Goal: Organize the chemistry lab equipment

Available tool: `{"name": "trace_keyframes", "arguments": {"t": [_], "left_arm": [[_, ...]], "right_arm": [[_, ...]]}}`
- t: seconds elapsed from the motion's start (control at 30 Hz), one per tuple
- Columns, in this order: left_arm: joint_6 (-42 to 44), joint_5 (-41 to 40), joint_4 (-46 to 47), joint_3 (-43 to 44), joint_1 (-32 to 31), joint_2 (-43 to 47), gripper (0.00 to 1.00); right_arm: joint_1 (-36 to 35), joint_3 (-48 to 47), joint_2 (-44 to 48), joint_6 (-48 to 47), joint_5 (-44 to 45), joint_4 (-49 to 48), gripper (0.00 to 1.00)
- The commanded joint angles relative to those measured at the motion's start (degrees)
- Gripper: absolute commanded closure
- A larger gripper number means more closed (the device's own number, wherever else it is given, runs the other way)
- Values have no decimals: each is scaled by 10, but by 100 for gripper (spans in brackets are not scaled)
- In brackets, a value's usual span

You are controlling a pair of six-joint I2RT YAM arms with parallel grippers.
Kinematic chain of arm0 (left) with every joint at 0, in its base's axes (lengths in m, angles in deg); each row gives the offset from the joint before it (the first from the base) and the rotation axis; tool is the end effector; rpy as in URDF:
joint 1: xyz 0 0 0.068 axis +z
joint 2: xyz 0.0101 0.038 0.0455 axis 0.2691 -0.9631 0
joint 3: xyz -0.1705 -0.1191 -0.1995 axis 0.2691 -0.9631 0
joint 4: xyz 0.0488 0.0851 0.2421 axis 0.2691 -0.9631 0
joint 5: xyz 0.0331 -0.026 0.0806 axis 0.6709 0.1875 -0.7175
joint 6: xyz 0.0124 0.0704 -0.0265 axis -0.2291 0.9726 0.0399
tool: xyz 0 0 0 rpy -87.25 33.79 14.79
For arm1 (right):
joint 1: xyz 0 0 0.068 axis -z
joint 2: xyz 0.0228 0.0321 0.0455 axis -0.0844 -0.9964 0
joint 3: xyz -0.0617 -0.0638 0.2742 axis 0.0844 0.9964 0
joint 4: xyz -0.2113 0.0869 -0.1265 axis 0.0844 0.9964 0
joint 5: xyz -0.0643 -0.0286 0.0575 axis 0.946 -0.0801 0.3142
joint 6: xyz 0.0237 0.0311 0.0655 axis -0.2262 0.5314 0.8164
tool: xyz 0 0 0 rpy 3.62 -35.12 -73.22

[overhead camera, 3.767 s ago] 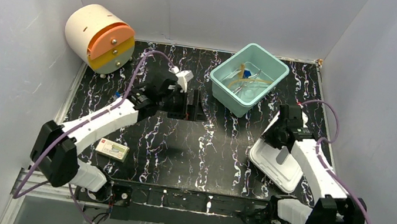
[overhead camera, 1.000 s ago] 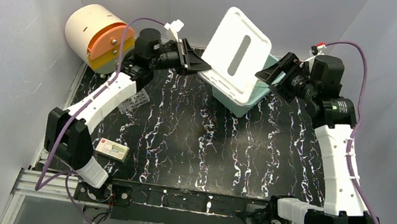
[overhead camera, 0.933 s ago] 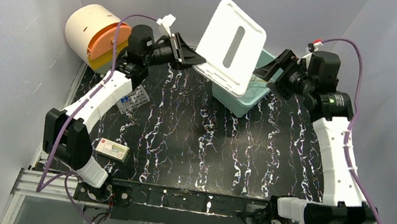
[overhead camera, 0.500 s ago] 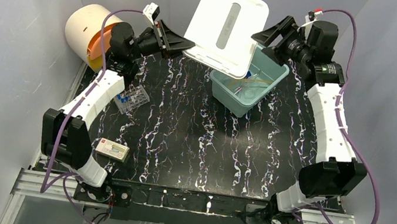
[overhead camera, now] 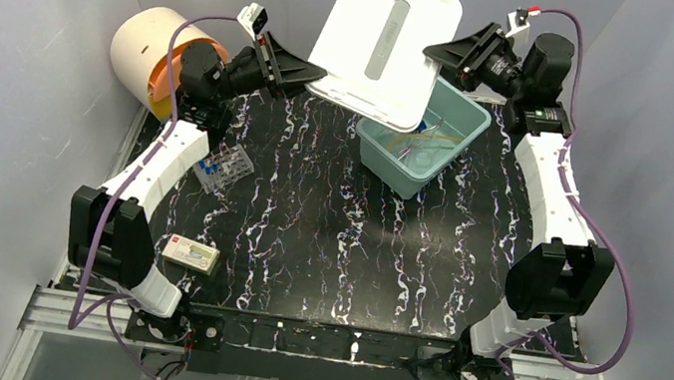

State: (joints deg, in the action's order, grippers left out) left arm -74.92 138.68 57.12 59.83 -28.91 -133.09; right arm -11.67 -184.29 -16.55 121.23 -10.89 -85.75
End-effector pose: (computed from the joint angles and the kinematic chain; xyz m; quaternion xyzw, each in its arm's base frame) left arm 0.3394 -0.1325 0.4493 0.0229 0.5957 -0.7361 0.3207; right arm 0.3984 0.0909 0.4735 0.0575 0.6963 0.5724 0.4291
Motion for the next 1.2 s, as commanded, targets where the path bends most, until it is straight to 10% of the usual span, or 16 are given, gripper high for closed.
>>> {"name": "trace_keyframes", "arguments": {"t": [0.0,0.17,0.33,0.53,1.17], "left_arm": [[-15,13,40,-4,0,18,100],[-7,9,21,-5,0,13,95],[45,0,-52,-6,0,16,41],[211,-75,-309,0,5,42,17],[337,-135,-457,-61,15,76,4]], "right_arm": [[-2,28,30,38,-52,-102,57],[-1,57,51,28,-26,-87,83],[2,82,69,33,36,-88,95],[16,108,81,35,124,-48,94],[62,154,-18,54,234,8,94]]}}
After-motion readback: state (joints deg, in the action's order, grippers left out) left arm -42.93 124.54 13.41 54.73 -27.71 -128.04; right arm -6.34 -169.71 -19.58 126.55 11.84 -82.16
